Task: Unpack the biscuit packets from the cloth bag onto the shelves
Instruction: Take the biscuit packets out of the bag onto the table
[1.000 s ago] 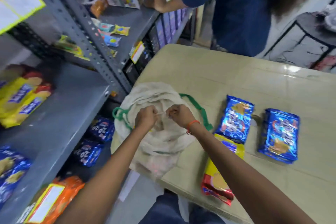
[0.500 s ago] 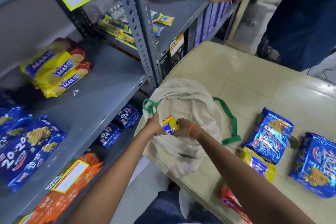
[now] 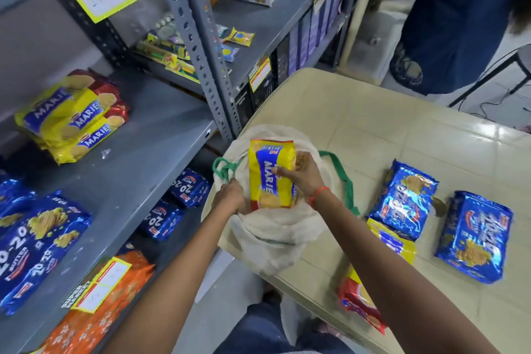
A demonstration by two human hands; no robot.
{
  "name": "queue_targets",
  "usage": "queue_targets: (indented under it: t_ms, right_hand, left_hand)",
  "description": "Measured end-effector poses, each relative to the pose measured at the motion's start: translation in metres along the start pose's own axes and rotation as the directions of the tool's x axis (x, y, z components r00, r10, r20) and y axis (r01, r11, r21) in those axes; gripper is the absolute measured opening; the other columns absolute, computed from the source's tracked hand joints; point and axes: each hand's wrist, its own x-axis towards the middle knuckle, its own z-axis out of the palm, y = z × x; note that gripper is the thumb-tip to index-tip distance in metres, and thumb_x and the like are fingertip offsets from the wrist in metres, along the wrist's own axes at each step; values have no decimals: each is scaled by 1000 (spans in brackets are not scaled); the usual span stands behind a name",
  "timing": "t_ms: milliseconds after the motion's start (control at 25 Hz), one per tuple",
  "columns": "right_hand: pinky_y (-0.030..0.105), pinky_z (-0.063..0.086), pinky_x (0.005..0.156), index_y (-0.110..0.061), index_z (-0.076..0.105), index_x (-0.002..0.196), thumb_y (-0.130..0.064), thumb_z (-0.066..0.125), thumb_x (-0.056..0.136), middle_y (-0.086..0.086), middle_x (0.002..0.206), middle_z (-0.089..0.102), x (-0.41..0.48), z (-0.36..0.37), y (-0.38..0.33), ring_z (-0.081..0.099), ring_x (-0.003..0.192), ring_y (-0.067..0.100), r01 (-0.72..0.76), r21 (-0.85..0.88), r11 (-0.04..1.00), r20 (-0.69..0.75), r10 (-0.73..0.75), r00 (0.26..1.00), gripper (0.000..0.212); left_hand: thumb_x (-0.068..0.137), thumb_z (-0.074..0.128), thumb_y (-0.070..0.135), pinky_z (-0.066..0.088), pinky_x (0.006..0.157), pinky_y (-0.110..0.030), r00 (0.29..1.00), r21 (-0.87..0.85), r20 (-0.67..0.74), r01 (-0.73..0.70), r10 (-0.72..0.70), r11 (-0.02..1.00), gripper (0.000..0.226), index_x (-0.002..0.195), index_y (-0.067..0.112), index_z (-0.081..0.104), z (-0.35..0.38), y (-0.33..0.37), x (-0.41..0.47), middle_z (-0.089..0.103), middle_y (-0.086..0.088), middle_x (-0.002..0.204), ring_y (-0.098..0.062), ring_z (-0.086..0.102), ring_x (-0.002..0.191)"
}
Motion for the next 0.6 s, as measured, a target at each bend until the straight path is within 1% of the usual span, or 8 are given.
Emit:
queue_targets:
  t_ms: [80,160,240,280,360,400,440,600]
  right_hand:
    - [39,59,79,-9,51,103,-1,81,66,11,100,69,-10,-12,-12,68,85,20,55,142,988,-75,-44,996,48]
    - [44,57,85,-5,48,112,-4,81,67,16,110,68,-16,-25,-19,68,93,26,64,270,961,-106,-37,994,56]
    - [43,59,82,0,48,117,-8,80,69,18,109,69,-26,-45,-25,70,91,27,75,371,925,-118,-33,992,59]
    - [37,61,74,1,52,115,-7,76,74,14,102,72,-32,-55,-30,71,84,22,86,405,910,-132,-35,991,48]
    - [26,59,62,-4,63,100,-8,69,81,2,83,75,-53,-86,-35,72,70,13,108,415,903,-179,-35,983,21]
    - [25,59,61,-9,66,93,-11,68,83,-1,77,75,-63,-102,-32,71,67,11,104,411,905,-213,-15,977,10]
    - [24,58,59,-13,67,87,-16,67,84,-1,74,74,-75,-118,-28,70,65,11,89,398,913,-245,13,970,4]
    - [23,49,51,-19,61,68,-32,66,84,4,66,66,-127,-177,18,62,55,11,-58,223,973,-410,148,900,21]
  left_hand:
    - [81,68,27,41,103,-43,995,-26,-94,-41,38,999,83,148,17,19,-4,11,-11,36,-16,147,-36,38,134]
    - [80,67,29,35,108,-43,944,-22,-227,-250,238,968,84,148,19,20,-12,28,-25,32,-13,150,-34,31,138]
    - [75,70,22,47,95,-29,834,-200,-270,-538,481,819,77,142,16,32,-21,54,-46,49,-8,136,-24,50,123]
    - [77,70,14,51,81,-19,814,-381,-242,-580,528,720,70,139,16,37,-25,67,-57,56,-3,124,-17,58,109]
    - [83,68,12,51,70,-16,805,-651,-161,-521,571,551,65,139,20,38,-20,94,-78,61,-3,120,-13,63,99]
    - [84,68,20,52,69,-21,823,-704,-113,-462,557,539,64,140,22,39,-12,107,-86,63,-6,121,-16,64,99]
    - [84,69,27,53,66,-25,830,-725,-58,-417,555,548,61,139,24,42,-3,117,-93,64,-8,119,-17,66,94]
    - [82,71,33,53,56,-22,793,-662,245,-283,557,694,43,119,18,56,69,150,-124,71,0,97,-11,67,73]
